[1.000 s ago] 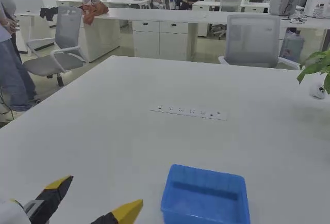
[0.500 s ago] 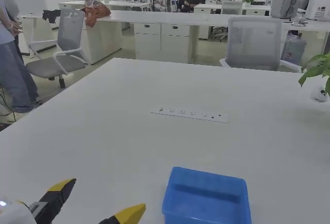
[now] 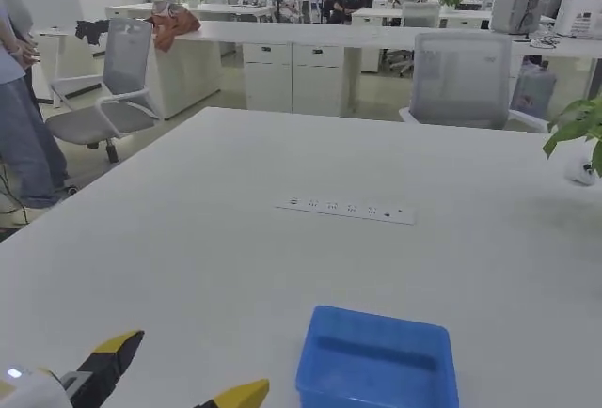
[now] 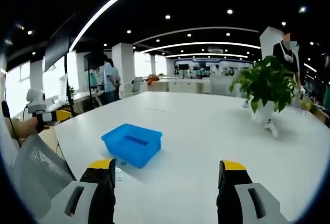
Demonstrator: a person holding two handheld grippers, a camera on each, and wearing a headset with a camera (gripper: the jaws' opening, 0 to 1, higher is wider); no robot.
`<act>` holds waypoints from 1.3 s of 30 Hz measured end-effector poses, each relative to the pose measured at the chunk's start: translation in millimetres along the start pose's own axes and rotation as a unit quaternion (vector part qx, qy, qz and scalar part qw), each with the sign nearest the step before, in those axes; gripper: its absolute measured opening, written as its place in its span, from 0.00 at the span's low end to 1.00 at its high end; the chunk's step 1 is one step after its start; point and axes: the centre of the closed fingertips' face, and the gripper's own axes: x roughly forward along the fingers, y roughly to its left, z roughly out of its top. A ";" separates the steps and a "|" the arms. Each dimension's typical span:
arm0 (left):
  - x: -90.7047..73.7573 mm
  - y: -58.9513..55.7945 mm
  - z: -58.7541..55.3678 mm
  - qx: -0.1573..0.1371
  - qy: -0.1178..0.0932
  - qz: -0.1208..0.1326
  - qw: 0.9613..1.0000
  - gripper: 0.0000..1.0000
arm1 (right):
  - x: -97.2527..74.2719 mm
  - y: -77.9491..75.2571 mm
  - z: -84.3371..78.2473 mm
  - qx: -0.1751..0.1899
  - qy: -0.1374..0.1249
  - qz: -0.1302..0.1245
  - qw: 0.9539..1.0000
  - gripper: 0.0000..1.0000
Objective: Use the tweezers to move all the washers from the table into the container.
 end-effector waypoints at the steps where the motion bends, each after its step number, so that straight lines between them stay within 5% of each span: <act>1: -0.1 0.0 -0.3 0.000 0.001 0.000 1.000 0.92 | 0.0 0.1 -0.2 0.000 0.000 0.000 1.000 0.81; 17: -1.2 -3.3 0.9 0.017 0.002 -0.007 1.000 0.89 | 0.7 0.2 -3.0 -0.010 0.011 -0.001 1.000 0.81; 19: -1.4 -3.5 -1.7 0.018 0.012 -0.010 1.000 0.89 | 0.8 -0.9 -3.3 -0.002 0.013 0.002 1.000 0.81; 22: -0.6 -7.1 -18.8 -0.010 0.068 -0.029 0.997 0.85 | -4.7 -4.6 2.4 0.007 0.001 -0.005 1.000 0.73; 24: 1.4 -12.1 -24.4 -0.016 0.086 -0.049 0.995 0.83 | -7.7 -6.4 5.9 0.022 -0.007 -0.014 1.000 0.72; 28: 2.2 -38.5 -36.1 -0.021 0.136 -0.131 0.982 0.70 | -7.9 -5.0 -0.9 0.033 0.011 -0.008 0.999 0.66; 32: -2.7 -66.5 -54.5 0.004 0.205 -0.218 0.954 0.55 | -8.0 3.7 -4.4 0.039 0.024 0.017 0.999 0.50; 33: -3.2 -67.9 -56.5 0.004 0.213 -0.222 0.952 0.54 | -7.9 5.2 -4.6 0.037 0.026 0.020 0.999 0.47; 34: -4.4 -71.6 -62.1 0.017 0.232 -0.236 0.943 0.52 | -7.5 8.1 -4.7 0.031 0.030 0.024 0.999 0.45; 36: -3.2 -74.0 -67.7 0.050 0.242 -0.252 0.936 0.45 | -6.1 12.7 -6.5 0.024 0.036 0.034 0.998 0.41; 38: -6.4 -78.3 -78.7 0.064 0.273 -0.275 0.919 0.40 | -4.6 18.0 -9.7 0.013 0.048 0.045 0.998 0.38; 39: -6.8 -78.5 -83.0 0.072 0.284 -0.279 0.914 0.40 | -4.2 19.8 -10.9 0.007 0.053 0.048 0.997 0.37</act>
